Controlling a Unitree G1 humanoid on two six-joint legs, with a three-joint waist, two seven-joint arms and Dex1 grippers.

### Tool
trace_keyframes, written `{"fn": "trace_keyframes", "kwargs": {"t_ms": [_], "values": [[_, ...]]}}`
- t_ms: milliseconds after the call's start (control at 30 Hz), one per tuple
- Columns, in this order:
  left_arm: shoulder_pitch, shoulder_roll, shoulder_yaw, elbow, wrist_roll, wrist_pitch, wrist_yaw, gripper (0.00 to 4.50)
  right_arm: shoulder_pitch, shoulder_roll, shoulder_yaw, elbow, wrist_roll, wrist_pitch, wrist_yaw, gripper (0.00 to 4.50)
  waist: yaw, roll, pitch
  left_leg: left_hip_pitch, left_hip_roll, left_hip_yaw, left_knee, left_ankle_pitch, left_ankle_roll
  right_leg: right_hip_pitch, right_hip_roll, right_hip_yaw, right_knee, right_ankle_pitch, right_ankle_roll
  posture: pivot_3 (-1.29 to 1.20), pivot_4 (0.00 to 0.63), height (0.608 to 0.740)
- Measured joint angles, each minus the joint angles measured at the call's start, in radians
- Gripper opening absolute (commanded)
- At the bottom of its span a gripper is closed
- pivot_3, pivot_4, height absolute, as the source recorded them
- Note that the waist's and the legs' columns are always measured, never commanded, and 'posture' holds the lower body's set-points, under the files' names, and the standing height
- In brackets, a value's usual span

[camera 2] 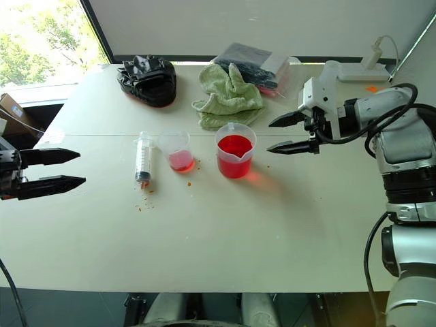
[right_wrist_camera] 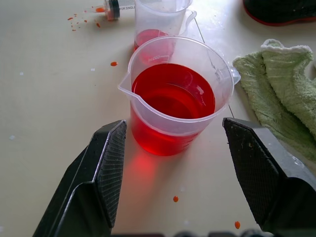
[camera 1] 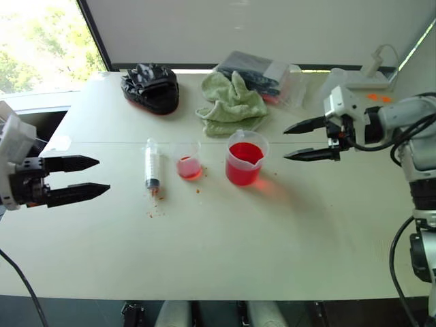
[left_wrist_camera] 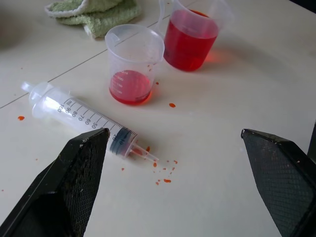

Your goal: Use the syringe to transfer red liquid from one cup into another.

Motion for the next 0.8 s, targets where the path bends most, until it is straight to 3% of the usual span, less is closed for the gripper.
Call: {"fn": "trace_keyframes", "kwargs": {"t_ms": [800], "values": [[-0.018, -0.023, 0.000, -0.026, -0.013, 0.054, 0.067, 4.47, -0.016, 0.004, 0.000, -0.011, 0.010, 0.046, -0.004, 3.25, 0.000, 0.000, 0.000, 0.000, 0.000, 0.000, 0.000, 0.000, 0.000, 0.000, 0.000, 0.000, 0.000, 0.000, 0.000, 0.00, 0.150, 0.711]]}}
